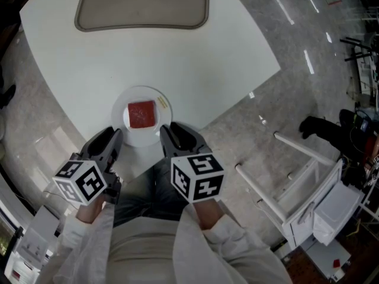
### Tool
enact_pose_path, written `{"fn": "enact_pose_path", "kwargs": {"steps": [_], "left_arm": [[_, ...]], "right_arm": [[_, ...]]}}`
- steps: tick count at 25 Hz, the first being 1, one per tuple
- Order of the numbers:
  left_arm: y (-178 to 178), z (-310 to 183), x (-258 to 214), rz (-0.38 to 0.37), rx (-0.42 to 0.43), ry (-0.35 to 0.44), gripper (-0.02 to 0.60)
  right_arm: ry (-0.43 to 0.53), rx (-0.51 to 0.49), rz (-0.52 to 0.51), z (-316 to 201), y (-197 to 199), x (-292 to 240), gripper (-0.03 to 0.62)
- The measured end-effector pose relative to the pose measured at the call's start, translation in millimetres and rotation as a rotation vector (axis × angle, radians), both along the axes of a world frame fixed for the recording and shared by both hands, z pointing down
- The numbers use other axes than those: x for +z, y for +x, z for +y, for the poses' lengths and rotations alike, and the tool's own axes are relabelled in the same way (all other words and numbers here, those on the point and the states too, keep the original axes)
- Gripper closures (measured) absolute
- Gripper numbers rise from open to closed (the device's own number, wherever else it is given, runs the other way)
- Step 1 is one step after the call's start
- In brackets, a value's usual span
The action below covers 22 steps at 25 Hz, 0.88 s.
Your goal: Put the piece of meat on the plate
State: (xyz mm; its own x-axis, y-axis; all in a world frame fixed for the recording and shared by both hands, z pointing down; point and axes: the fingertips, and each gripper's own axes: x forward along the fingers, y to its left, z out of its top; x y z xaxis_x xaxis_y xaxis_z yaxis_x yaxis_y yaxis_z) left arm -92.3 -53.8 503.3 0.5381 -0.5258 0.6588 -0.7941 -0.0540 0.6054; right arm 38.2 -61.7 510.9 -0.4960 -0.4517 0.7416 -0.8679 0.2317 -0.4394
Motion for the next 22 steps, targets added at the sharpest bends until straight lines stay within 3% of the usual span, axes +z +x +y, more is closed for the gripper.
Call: {"fn": "enact_pose_path", "kwargs": {"steps": [18, 22], "left_arm": [[1.9, -6.1, -0.6, -0.097, 0.030, 0.021, 0.497], [1.7, -5.5, 0.8, -0.089, 0.040, 0.020, 0.500]], "right_arm": [[0.011, 0.000, -0.017, -4.4, 0.4, -2.5, 0.508], [0.013, -0.002, -0.012, -3.8, 0.8, -1.9, 0.508]]}}
